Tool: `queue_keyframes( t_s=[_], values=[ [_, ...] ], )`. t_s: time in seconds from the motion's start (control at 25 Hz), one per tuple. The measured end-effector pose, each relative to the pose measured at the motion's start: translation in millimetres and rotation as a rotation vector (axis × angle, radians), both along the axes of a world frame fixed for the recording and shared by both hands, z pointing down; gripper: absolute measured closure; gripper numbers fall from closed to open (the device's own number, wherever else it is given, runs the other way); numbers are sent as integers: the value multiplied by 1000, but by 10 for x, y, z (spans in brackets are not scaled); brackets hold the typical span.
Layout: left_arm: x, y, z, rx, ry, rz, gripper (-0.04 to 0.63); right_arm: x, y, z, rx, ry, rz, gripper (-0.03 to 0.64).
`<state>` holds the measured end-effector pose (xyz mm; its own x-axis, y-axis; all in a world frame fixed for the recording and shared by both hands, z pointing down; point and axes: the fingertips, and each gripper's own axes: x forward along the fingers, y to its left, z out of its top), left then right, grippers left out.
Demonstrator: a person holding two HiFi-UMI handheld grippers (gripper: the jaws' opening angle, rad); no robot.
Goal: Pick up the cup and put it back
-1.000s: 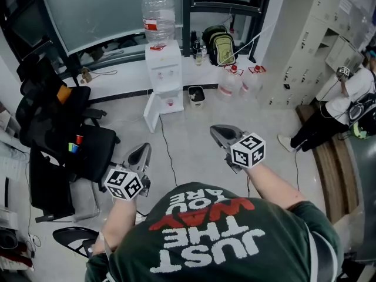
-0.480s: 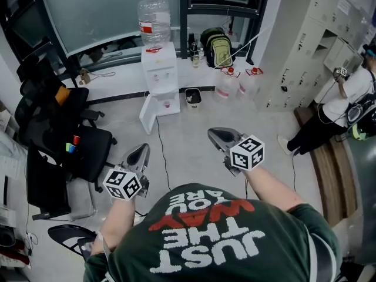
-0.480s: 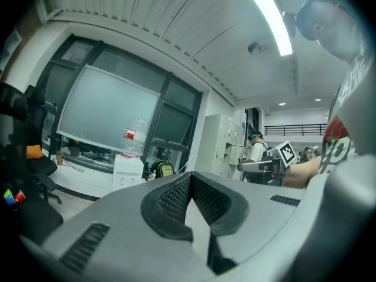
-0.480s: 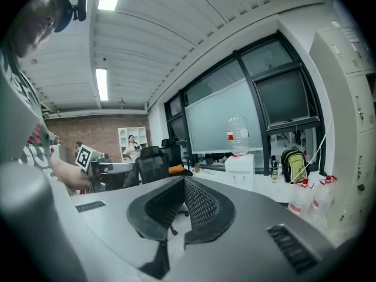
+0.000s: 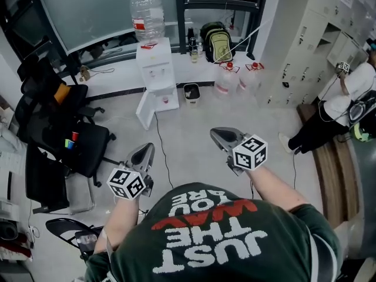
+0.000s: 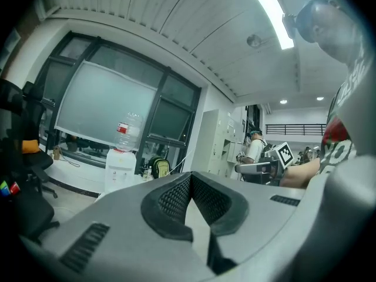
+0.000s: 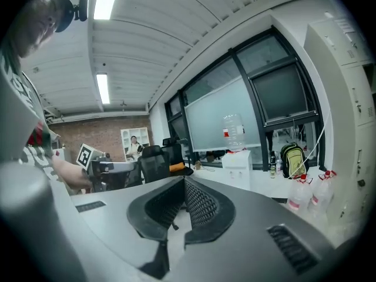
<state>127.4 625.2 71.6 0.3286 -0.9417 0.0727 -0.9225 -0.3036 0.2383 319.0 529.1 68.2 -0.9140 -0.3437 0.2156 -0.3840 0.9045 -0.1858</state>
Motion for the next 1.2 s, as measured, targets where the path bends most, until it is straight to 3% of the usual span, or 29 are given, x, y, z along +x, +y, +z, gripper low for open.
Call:
queue_keyframes(
  t_s=[0.2, 0.44, 0.64, 0.96, 1.08, 1.2],
  values=[
    [-56, -108, 35, -9, -16, 1, 595, -94, -153, 69, -12, 1, -13, 584],
    [-592, -433, 193, -15, 14, -2, 595, -610, -496, 152, -9, 24, -13, 584],
    [-1471, -979, 360, -4, 35, 38, 595, -1460, -972, 247, 1, 53, 20, 584],
    [-2978, -1985, 412, -35, 21, 145, 595, -3082, -1751, 42, 7, 19, 71, 584],
    [-3403, -2245, 437, -28, 31, 164, 595, -3467, -1961, 41, 12, 30, 92, 584],
    [-3590, -2507, 480, -33, 53, 177, 595, -3608, -2200, 63, 4, 50, 116, 584]
  ],
)
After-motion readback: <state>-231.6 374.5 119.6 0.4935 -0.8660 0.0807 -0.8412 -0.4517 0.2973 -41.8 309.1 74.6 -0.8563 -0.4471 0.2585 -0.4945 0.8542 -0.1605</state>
